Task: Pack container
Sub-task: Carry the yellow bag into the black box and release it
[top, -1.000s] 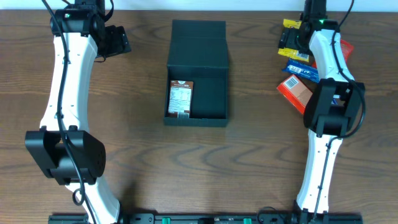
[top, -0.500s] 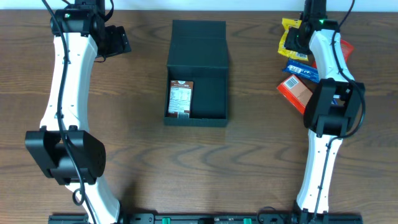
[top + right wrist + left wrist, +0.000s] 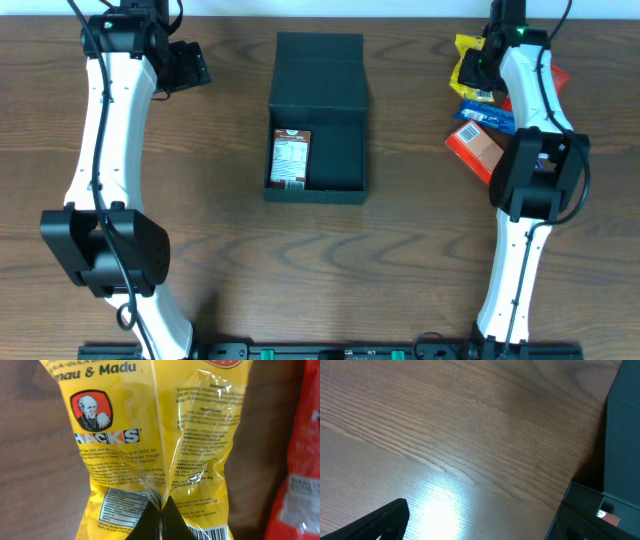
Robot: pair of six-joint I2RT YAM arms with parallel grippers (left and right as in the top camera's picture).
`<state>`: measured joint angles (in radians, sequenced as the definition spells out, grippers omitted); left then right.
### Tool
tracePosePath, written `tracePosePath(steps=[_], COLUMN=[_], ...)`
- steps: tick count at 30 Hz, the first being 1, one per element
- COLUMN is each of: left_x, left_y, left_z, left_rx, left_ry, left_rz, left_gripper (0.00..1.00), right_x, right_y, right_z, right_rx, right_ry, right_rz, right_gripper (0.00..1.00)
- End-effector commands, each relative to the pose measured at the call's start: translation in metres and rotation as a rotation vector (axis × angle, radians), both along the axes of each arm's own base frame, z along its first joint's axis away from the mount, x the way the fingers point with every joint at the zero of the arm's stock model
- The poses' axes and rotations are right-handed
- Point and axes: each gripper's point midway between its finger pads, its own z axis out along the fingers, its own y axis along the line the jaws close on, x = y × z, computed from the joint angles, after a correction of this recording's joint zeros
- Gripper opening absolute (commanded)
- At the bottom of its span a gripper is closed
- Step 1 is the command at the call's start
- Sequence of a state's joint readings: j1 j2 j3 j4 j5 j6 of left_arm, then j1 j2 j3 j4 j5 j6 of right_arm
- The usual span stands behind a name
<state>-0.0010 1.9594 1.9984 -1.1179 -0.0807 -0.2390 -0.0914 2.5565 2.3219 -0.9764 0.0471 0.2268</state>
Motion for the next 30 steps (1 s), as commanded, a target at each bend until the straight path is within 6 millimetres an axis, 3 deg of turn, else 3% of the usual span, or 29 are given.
tracePosePath(steps=[1, 4, 6, 10, 14, 18, 20, 24, 27, 30], left_x=[0.002, 0.003, 0.004, 0.005, 0.004, 0.002, 0.001, 0.003, 0.005, 0.006], left_y=[0.000, 0.000, 0.000, 0.000, 0.000, 0.001, 0.001, 0.001, 0.002, 0.003], left_z=[0.010, 0.010, 0.011, 0.011, 0.011, 0.010, 0.009, 0.010, 0.011, 0.011], left_rx=[-0.008, -0.008, -0.008, -0.008, -0.007, 0.006, 0.015, 0.015, 0.015, 0.015], left_ry=[-0.028, -0.031, -0.037, -0.040, -0.036, -0.023, -0.015, -0.025, -0.033, -0.036], left_rz=[0.012, 0.012, 0.012, 0.012, 0.011, -0.018, -0.039, -0.039, -0.037, -0.034], left_gripper=[0.95, 0.95, 0.95, 0.95, 0.95, 0.95, 0.95, 0.95, 0.95, 0.95], right_x=[0.014, 0.009, -0.004, -0.040, -0.086, -0.117, -0.135, -0.172, -0.180, -0.189], right_y=[0.022, 0.048, 0.076, 0.129, 0.189, 0.238, 0.250, 0.281, 0.303, 0.311], right_z=[0.089, 0.153, 0.189, 0.212, 0.195, 0.186, 0.174, 0.125, 0.105, 0.094], right_rx=[-0.015, -0.017, -0.011, 0.046, 0.097, 0.089, 0.050, 0.120, 0.145, 0.109], right_ry=[-0.168, -0.274, -0.315, -0.274, -0.123, -0.053, 0.000, 0.175, 0.189, 0.198], right_rz=[0.057, 0.100, 0.148, 0.169, 0.186, 0.262, 0.239, 0.284, 0.329, 0.355], right_gripper=[0.01, 0.01, 0.01, 0.01, 0.01, 0.02, 0.01, 0.01, 0.01, 0.01])
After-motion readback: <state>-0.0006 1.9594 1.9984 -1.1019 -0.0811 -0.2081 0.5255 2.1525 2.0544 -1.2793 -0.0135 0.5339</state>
